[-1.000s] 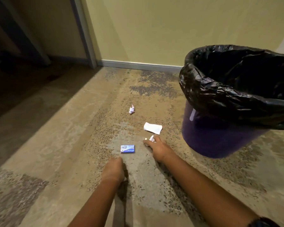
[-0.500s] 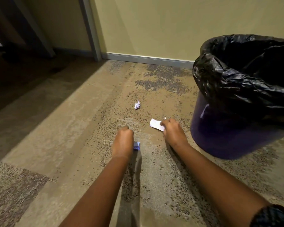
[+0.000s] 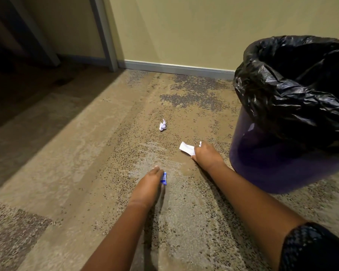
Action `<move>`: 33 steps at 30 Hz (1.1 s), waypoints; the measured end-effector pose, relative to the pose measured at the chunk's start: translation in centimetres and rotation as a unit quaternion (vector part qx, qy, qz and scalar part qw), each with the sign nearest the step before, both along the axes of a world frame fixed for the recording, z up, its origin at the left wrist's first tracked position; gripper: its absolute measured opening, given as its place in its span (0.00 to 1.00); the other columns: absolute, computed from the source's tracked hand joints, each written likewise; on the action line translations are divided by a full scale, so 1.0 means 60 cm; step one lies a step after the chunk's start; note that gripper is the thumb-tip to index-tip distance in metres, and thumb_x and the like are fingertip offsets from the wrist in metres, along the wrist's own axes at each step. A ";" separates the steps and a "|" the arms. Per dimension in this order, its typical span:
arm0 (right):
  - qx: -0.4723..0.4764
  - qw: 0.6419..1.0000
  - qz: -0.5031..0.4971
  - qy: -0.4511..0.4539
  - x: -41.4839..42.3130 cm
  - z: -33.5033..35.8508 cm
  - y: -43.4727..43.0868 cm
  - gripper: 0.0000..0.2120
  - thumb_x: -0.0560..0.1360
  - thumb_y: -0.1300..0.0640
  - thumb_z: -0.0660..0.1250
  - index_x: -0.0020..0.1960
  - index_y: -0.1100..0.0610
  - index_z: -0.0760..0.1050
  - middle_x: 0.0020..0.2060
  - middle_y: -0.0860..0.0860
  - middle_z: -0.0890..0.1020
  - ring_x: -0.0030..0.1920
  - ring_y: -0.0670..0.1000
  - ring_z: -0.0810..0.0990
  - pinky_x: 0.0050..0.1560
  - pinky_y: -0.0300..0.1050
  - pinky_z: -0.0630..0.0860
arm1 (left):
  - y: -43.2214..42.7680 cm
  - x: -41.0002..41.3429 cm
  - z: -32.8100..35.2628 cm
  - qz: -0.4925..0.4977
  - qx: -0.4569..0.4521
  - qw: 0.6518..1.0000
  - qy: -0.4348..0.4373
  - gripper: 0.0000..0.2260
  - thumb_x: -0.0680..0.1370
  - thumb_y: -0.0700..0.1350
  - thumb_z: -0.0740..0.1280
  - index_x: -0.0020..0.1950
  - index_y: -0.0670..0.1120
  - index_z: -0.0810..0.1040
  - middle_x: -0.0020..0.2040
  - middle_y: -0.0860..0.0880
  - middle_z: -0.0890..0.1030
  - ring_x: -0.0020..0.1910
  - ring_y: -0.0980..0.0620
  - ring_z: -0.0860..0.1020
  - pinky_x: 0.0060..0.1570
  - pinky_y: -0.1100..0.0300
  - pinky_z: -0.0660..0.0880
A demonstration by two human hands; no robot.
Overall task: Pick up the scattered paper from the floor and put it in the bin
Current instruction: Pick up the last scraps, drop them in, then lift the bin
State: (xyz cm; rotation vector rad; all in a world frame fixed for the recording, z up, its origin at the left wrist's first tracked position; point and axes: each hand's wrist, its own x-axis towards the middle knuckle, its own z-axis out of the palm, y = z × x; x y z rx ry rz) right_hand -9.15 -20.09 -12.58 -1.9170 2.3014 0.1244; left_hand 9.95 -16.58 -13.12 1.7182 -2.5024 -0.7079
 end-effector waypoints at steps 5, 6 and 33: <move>-0.045 0.997 -0.027 -0.061 0.001 0.014 0.018 0.12 0.80 0.62 0.55 0.57 0.63 0.74 0.51 0.60 0.79 0.47 0.57 0.78 0.44 0.48 0.74 | 0.027 -0.016 -0.005 -0.044 -0.051 0.994 -0.081 0.30 0.80 0.34 0.58 0.77 0.38 0.46 0.78 0.39 0.47 0.78 0.44 0.50 0.74 0.57 0.59; -0.054 0.993 -0.041 -0.094 0.001 0.019 0.026 0.13 0.80 0.57 0.56 0.53 0.62 0.76 0.45 0.59 0.79 0.41 0.55 0.76 0.39 0.46 0.71 | 0.028 -0.020 -0.004 -0.044 -0.057 0.993 -0.093 0.29 0.80 0.34 0.58 0.77 0.37 0.46 0.78 0.38 0.48 0.78 0.43 0.51 0.74 0.56 0.61; -0.294 0.921 -0.235 -0.099 -0.176 0.403 0.262 0.14 0.73 0.62 0.64 0.58 0.60 0.78 0.54 0.66 0.80 0.57 0.65 0.76 0.56 0.53 0.73 | 0.064 -0.338 0.405 -0.099 -0.191 0.932 0.290 0.16 0.80 0.32 0.55 0.67 0.38 0.70 0.61 0.37 0.78 0.61 0.39 0.76 0.57 0.49 0.72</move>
